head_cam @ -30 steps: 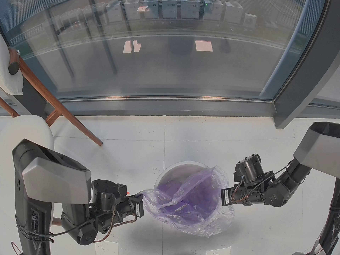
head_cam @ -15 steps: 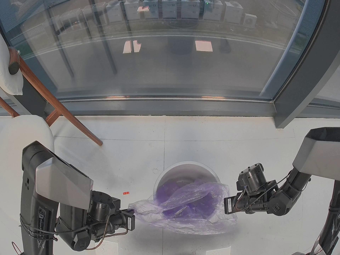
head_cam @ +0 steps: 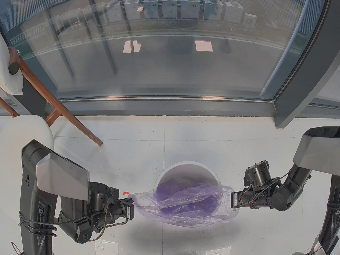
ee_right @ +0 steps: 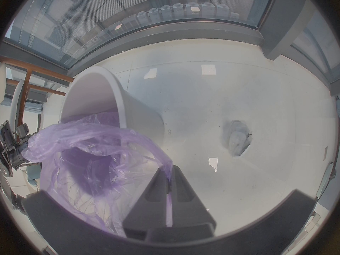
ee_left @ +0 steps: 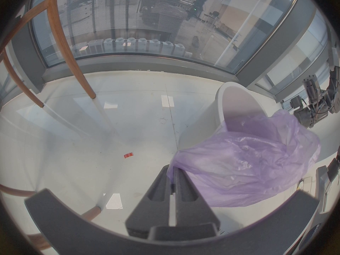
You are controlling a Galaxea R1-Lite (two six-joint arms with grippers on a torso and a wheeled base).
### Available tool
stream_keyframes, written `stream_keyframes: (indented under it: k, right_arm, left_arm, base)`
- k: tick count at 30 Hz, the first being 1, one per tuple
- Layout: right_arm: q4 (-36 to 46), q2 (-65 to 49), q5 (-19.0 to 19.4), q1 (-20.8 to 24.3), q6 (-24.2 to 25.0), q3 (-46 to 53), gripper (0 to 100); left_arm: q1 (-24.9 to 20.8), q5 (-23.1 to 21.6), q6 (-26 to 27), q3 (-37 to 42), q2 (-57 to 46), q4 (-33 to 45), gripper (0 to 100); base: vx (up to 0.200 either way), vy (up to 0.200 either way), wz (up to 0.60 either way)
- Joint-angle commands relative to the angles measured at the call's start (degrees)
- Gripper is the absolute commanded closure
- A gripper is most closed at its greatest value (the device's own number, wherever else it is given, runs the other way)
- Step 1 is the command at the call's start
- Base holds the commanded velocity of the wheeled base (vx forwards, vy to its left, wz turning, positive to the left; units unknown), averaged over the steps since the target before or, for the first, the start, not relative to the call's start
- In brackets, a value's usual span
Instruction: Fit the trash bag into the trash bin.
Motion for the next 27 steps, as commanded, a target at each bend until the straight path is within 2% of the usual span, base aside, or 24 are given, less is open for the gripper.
stream_keyframes:
  k: [1,5,10,11,14,15,18,23,24,27]
  right_arm:
    - [-0.1,-1.3,-0.1,-0.2,0.0,-0.6,100]
    - [-3.8,-0.7,-0.1,0.6,-0.1,-4.5,100]
    - [-3.9,-0.8,-0.1,0.2,-0.4,-7.2,100]
    - [-3.7,-1.7,-0.1,-0.2,-1.0,-6.9,100]
    - [-3.5,-3.5,0.0,-0.3,-2.2,-5.4,100]
    - [-4.0,-5.0,0.0,-0.2,-2.3,-3.6,0]
    - [-4.3,-8.2,-0.1,0.3,-1.2,-1.4,0]
    - [-4.0,-15.7,0.6,-2.2,-0.1,1.6,0]
    - [-4.0,-18.0,1.4,-2.6,-0.3,1.0,0]
    - [-3.3,-21.3,7.8,-2.4,-0.6,-3.1,0]
  left_arm:
    - [-0.2,-0.3,0.1,-2.7,-1.0,-1.0,100]
    - [-0.2,-0.8,0.2,-10.3,-1.9,-0.4,100]
    - [-0.7,-1.0,0.4,-10.2,-1.8,-0.8,100]
    - [-2.3,-0.9,0.4,-9.5,-1.8,-1.0,100]
    - [-3.4,-0.5,0.4,-9.3,-1.9,-0.9,100]
    - [-3.9,-0.5,0.4,-9.2,-1.9,-0.9,100]
    - [-4.8,-0.4,0.4,-8.4,-2.2,-0.9,100]
    - [-6.3,-0.2,0.3,-6.4,-3.2,-0.8,100]
    - [-6.3,-0.2,0.3,-6.2,-3.2,-0.8,100]
    - [-6.3,0.3,0.3,-6.0,-3.3,-0.8,100]
  base:
    - [0.0,0.0,0.0]
    - [0.0,0.0,0.0]
    - [0.0,0.0,0.0]
    - [0.0,0.0,0.0]
    - [0.0,0.0,0.0]
    - [0.0,0.0,0.0]
    - [0.0,0.0,0.0]
    - [0.0,0.0,0.0]
    - [0.0,0.0,0.0]
    - [0.0,0.0,0.0]
